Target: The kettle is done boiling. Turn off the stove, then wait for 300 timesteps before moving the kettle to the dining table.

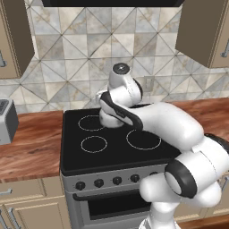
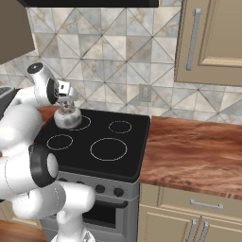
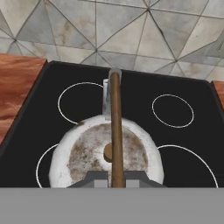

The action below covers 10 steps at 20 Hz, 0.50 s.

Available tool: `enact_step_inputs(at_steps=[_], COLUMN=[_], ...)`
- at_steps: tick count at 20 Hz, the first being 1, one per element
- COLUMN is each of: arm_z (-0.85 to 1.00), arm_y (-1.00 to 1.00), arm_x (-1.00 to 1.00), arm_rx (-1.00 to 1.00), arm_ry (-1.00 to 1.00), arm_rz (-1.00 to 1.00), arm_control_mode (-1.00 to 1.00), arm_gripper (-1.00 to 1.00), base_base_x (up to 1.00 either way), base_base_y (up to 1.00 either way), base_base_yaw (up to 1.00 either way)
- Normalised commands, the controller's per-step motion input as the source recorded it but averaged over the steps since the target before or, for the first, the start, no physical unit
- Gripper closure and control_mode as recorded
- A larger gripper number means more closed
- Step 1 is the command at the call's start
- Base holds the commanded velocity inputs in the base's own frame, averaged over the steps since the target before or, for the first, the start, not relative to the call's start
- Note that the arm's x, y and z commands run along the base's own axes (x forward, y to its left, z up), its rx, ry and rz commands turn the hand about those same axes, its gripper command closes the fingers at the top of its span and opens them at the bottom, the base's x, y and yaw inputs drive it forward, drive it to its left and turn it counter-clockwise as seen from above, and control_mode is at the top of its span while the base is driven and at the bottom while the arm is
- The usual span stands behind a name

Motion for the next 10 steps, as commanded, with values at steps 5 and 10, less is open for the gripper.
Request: enact_step_inputs(at_steps=[5, 10], arm_z=[0.26, 0.19], arm_y=[-0.15, -0.04], arm_x=[-0.34, -0.05], arm_rx=[0.00, 0.00], arm_ry=[0.00, 0.00], arm_rz=[-0.02, -0.03], arm_control_mode=[-1.00, -1.00], arm_gripper=[1.00, 1.00], base_base_x=[0.00, 0.00], base_base_y=[0.00, 0.00], base_base_yaw=[0.00, 0.00])
